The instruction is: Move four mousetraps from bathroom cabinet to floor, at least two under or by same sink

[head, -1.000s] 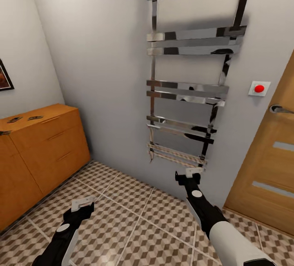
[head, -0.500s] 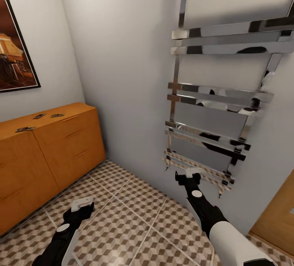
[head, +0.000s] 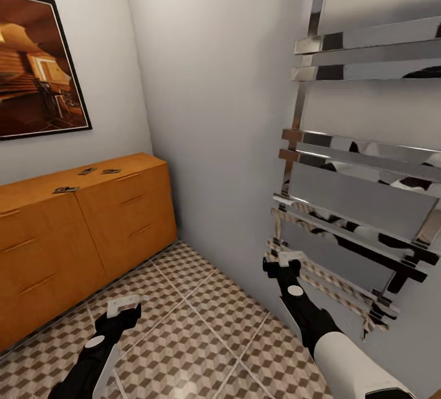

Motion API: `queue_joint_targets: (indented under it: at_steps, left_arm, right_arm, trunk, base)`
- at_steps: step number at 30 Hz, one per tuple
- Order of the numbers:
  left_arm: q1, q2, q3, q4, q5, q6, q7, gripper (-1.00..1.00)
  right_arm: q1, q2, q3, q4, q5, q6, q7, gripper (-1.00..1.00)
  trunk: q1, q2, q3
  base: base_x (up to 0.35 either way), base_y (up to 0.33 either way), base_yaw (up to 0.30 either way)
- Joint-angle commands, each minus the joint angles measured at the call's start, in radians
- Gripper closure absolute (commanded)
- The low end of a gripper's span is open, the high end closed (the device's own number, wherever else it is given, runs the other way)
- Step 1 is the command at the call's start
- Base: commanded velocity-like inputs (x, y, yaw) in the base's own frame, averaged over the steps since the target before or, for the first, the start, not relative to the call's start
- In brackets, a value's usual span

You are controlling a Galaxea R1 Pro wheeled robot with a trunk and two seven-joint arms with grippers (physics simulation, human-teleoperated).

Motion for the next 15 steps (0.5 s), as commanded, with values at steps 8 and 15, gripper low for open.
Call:
queue_joint_targets:
  at_steps: [8,15]
  left_arm:
    - [-0.001,0.000,0.000,-0.002,0.000,0.006,0.002,-1.00]
    - [0.000,-0.001,0.000,-0.002,0.000,0.005,0.001,-1.00]
  right_arm:
    - [-0.001,0.000,0.004,0.001,0.007,0.000,-0.008,-1.00]
    - [-0.001,0.000,0.004,0.001,0.007,0.000,-0.008,-1.00]
  trunk:
    - [0.000,0.000,-0.001]
    - [0.000,0.000,-0.001]
  base:
    - [0.230,-0.164,0.288]
    - [0.213,-0.049,0.288]
